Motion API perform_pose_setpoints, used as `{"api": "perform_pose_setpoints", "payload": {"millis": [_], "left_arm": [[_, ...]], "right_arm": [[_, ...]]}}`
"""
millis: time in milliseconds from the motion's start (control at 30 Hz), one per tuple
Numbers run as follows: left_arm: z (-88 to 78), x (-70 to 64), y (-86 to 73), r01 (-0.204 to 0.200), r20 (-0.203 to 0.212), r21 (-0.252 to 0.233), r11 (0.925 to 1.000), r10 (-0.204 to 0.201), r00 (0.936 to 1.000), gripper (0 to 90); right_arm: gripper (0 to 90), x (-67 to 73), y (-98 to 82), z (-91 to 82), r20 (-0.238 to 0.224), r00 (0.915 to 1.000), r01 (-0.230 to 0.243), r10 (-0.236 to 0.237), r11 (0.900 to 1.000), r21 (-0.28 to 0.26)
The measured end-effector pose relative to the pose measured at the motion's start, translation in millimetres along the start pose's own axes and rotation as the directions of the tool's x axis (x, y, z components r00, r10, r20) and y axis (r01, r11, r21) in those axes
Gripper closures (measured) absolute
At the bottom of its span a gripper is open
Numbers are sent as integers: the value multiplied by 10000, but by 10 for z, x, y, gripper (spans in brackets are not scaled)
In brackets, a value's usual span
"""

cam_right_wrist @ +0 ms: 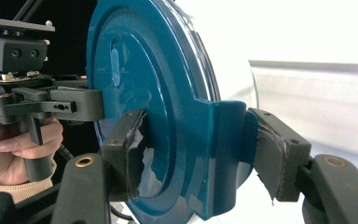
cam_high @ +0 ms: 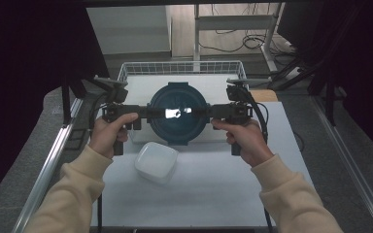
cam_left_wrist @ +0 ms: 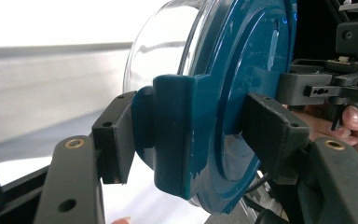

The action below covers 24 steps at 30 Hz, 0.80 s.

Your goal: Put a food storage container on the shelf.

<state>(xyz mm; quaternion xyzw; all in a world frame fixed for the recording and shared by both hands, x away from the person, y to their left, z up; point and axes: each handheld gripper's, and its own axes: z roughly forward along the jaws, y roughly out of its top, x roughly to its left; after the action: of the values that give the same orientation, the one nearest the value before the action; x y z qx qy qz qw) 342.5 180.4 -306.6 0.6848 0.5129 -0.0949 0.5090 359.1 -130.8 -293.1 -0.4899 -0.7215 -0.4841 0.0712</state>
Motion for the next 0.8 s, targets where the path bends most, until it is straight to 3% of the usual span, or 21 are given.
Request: {"api": "perform_pose_setpoints", "payload": {"millis": [333, 800], "left_arm": [[32, -40, 274, -145, 18, -209, 9997, 146, 9999, 380], [227, 136, 651, -39, 100, -150, 9999, 40, 9999, 381]], "right_arm": [[395, -13, 326, -62, -7, 9995, 315, -315, 9995, 57], [396, -234, 725, 45, 42, 9991, 413, -414, 9988, 247]]}}
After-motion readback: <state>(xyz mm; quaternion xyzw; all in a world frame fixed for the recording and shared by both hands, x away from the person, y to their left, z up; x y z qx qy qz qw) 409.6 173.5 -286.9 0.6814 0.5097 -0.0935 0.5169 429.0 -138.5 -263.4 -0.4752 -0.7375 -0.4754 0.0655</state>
